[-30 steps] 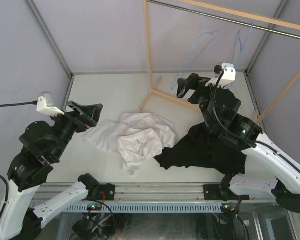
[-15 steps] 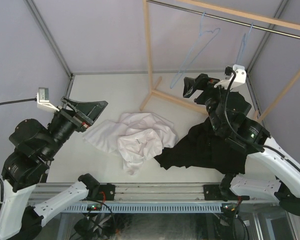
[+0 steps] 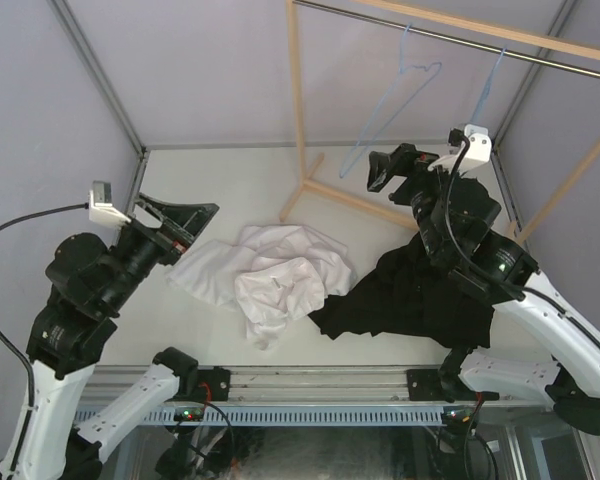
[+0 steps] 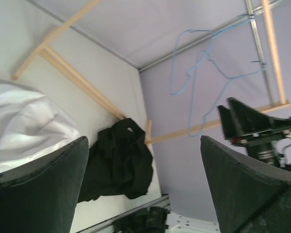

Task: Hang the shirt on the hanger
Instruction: Pick up the hanger from the clothesline.

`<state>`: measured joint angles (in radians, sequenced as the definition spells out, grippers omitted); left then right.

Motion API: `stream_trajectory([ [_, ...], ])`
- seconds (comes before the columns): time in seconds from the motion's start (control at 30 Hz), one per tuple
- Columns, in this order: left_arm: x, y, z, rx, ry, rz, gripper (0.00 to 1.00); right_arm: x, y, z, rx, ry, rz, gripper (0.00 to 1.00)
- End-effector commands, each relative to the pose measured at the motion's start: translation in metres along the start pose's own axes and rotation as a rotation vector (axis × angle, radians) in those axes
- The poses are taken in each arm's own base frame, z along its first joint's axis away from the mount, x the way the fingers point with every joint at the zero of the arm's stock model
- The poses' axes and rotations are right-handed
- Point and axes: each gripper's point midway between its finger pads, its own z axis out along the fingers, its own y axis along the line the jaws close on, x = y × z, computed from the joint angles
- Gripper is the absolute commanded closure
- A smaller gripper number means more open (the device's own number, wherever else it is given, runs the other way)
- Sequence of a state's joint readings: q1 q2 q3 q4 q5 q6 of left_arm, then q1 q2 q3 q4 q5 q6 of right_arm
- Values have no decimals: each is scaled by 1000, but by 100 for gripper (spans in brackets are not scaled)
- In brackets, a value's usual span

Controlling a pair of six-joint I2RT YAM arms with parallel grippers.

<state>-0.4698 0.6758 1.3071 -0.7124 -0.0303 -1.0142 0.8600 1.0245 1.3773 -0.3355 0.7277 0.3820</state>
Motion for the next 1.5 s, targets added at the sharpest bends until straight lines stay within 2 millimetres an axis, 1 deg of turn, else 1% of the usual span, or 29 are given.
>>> stream_trajectory([
  [0.0,11,26,2,-22,12,104,0,-18,-4,5,12,-31,23,15],
  [0.1,22,51,3,-85,47,171,0,-21,-2,13,12,-37,21,15],
  [0.27,29,78,-7,-126,53,296,3,-24,4,37,18,-48,9,15],
  [0.33,27,90,-14,-156,40,364,4,-24,7,49,12,-51,14,15],
  [0.43,20,108,-26,-218,11,450,0,-23,12,67,6,-55,27,15],
  [0.5,17,116,-32,-249,-1,492,0,-22,14,79,8,-58,35,15],
  [0.63,17,129,-38,-267,-17,543,0,-18,15,104,22,-44,50,17],
  [0.7,18,137,-39,-279,-29,552,0,-19,13,116,31,-41,63,19],
  [0.83,20,159,-43,-335,-50,568,0,-14,10,137,41,-19,73,28],
  [0.93,24,173,-43,-376,-36,580,2,-12,4,148,50,-9,79,35],
  [1.03,27,183,-45,-411,-31,575,5,-7,1,158,31,14,109,42],
  [1.2,26,183,-46,-388,-69,555,5,-6,4,167,-50,16,130,58],
  [1.3,27,182,-44,-361,-86,550,5,-9,5,171,-70,1,111,65],
  [1.37,23,186,-46,-387,-102,549,5,-9,3,174,-75,0,98,71],
  [1.47,22,189,-46,-409,-107,545,6,-11,-1,177,-91,-5,75,77],
])
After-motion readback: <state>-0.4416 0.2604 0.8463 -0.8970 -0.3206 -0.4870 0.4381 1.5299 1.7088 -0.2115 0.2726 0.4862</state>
